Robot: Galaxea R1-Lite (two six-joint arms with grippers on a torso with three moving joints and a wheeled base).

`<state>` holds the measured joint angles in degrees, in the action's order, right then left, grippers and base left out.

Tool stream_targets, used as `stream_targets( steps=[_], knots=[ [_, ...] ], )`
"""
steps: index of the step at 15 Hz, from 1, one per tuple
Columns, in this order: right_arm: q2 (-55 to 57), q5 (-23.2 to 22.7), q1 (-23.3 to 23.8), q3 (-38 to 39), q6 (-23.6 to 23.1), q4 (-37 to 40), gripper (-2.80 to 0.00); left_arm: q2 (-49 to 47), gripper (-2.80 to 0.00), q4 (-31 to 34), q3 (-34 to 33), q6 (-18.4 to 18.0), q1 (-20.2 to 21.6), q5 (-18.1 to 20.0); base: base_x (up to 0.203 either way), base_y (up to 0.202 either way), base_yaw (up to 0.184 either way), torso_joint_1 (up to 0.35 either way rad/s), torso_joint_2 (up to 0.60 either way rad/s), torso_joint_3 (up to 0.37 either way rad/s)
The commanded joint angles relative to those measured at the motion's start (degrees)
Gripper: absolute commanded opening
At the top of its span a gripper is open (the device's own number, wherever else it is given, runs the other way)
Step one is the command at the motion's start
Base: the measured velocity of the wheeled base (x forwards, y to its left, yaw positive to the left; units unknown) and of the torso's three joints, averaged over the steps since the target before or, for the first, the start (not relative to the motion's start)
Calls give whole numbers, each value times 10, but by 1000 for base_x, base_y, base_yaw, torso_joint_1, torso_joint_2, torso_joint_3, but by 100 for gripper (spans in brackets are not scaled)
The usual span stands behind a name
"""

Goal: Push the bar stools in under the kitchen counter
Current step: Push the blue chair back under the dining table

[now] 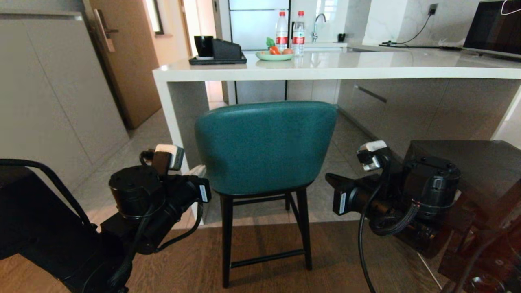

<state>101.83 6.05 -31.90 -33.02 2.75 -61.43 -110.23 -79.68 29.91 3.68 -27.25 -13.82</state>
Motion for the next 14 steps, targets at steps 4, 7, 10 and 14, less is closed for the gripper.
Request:
stream_targets(
  steps=[4,7,10,14],
  knots=[
    [20,25,-4,-34,9,7,-280,-31,-280,-4,17,-2,-12,-1,0,0,0,0,0,0],
    [39,34,7,-51,11,7,-280,-55,-280,-4,44,-3,-15,-2,0,0,0,0,0,0],
    [43,34,8,-51,11,6,-280,-63,-280,5,57,-3,-10,-2,0,0,0,0,0,0],
    [46,34,8,-50,11,5,-280,-65,-280,1,50,-1,-9,-7,157,0,1,-1,1,8]
  ],
)
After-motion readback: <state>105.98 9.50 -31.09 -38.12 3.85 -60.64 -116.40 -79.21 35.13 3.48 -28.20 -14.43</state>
